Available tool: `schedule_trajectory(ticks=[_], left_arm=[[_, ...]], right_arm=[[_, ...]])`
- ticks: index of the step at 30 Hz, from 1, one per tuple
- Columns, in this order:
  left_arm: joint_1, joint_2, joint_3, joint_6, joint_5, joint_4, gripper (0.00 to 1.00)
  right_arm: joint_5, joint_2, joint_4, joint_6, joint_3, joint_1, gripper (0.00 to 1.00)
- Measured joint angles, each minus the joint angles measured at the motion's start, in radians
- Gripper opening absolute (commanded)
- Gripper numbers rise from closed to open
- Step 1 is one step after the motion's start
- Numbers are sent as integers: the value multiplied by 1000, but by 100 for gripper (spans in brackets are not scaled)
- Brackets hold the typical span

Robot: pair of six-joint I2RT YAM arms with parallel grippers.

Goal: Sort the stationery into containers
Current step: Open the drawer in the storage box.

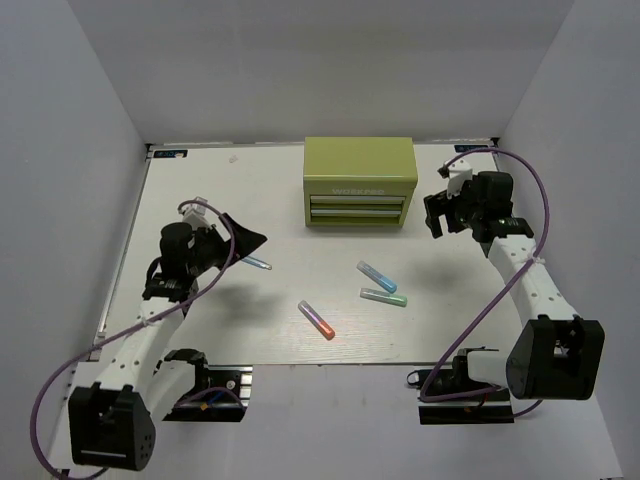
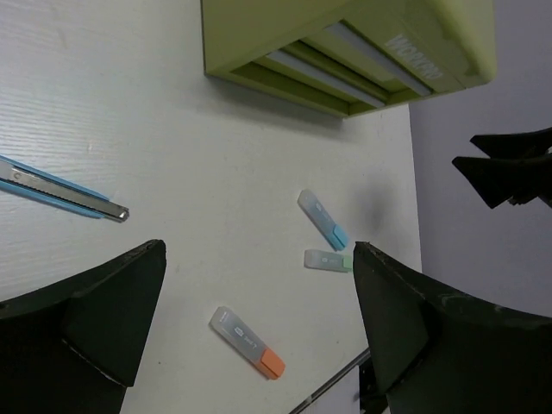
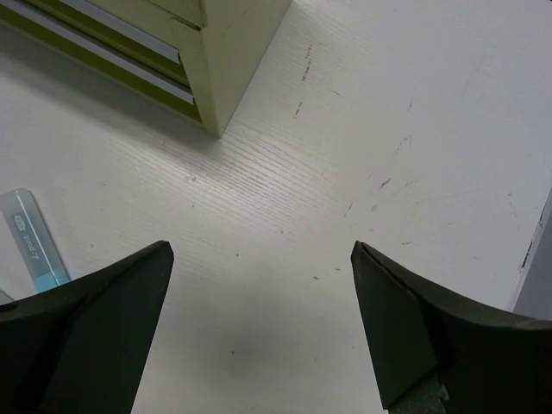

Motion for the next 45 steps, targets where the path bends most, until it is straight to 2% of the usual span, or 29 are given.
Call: schedule_trajectory(ticks=[6, 10, 13, 14, 17, 18, 20, 22, 23, 25, 26, 27, 28, 30, 31, 35, 38, 45], left_arm=[[-105, 166, 56, -11, -13, 52, 98], [-206, 272, 134, -17, -54, 92, 92], [-283, 344, 182, -33, -89, 134, 82], [-304, 360, 188, -39, -99, 147, 72], [-363, 395, 189, -69, -138, 178, 51], [-379, 409, 189, -80, -149, 190, 40], [-415, 438, 189, -109, -176, 212, 35], [-447, 467, 189, -137, -204, 245, 35], [-464, 482, 189, -153, -223, 261, 43], [-489, 508, 189, -182, -253, 293, 56], [-505, 524, 189, -206, -272, 314, 62], [-516, 538, 189, -223, -293, 335, 70], [-526, 555, 189, -246, -312, 364, 70], [-547, 590, 182, -300, -356, 439, 71], [-559, 608, 174, -325, -385, 485, 71], [-592, 686, 164, -391, -492, 627, 71], [-605, 746, 166, -418, -555, 700, 68], [-615, 866, 186, -485, -666, 846, 65]], right_arm=[[-66, 26, -70, -90, 51, 0, 90], [-92, 37, -124, -176, 67, 2, 90], [-63, 70, -162, -206, 93, 5, 90], [-48, 80, -172, -216, 102, 4, 90], [-26, 84, -202, -254, 113, 4, 90], [-26, 81, -212, -270, 116, 4, 90], [-32, 64, -226, -305, 117, 4, 90], [-64, 35, -242, -344, 117, 4, 90], [-84, 18, -244, -356, 117, 4, 88], [-127, -19, -242, -385, 117, 4, 76], [-155, -42, -238, -408, 117, 4, 50], [-185, -64, -230, -432, 117, 5, 37], [-222, -84, -218, -445, 117, 5, 29], [-287, -112, -183, -454, 117, 6, 32], [-324, -116, -164, -454, 118, 7, 44], [-404, -48, -135, -446, 189, 43, 59], [-424, 43, -123, -451, 272, 77, 62], [-421, 192, -128, -491, 403, 153, 64]])
